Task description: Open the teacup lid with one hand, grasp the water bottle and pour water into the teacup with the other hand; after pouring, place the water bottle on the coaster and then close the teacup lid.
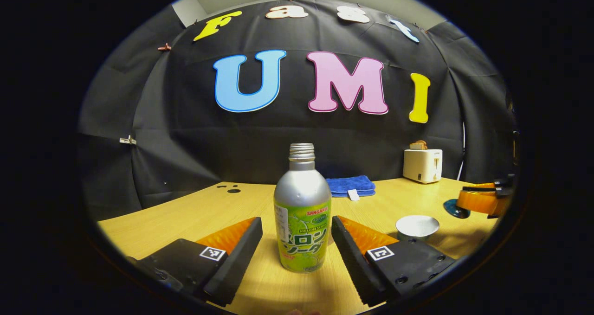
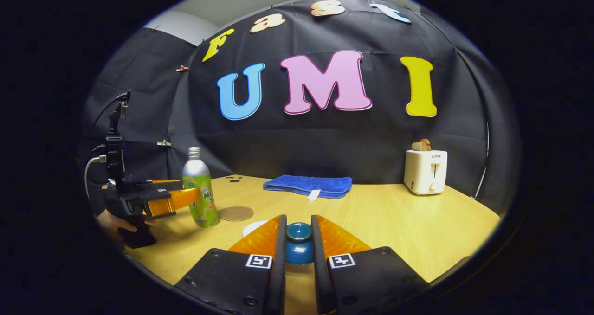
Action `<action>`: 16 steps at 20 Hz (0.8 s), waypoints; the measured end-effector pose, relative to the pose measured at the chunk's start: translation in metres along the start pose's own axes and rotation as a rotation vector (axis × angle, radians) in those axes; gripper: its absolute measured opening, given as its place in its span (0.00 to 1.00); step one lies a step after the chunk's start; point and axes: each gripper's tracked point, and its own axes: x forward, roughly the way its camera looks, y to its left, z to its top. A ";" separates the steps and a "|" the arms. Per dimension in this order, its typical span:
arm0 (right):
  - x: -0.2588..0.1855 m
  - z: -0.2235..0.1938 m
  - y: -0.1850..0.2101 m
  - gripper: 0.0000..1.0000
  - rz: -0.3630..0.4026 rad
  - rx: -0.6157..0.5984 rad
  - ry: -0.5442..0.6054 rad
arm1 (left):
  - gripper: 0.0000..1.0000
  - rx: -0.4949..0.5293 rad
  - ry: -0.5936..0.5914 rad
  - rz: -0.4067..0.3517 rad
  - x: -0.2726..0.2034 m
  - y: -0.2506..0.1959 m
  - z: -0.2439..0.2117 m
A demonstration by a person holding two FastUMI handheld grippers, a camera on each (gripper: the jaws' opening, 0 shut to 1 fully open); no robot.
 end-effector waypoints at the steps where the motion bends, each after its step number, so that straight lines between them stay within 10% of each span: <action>1: -0.003 0.000 -0.008 0.30 -0.013 0.000 0.001 | 0.95 0.001 0.002 -0.002 0.004 -0.002 -0.002; 8: -0.008 0.001 -0.054 0.29 -0.105 -0.003 -0.002 | 0.83 0.033 0.016 -0.046 0.018 -0.012 -0.002; 16: -0.008 0.001 -0.054 0.29 -0.096 -0.003 -0.002 | 0.80 0.477 -0.005 -0.033 -0.002 -0.015 0.019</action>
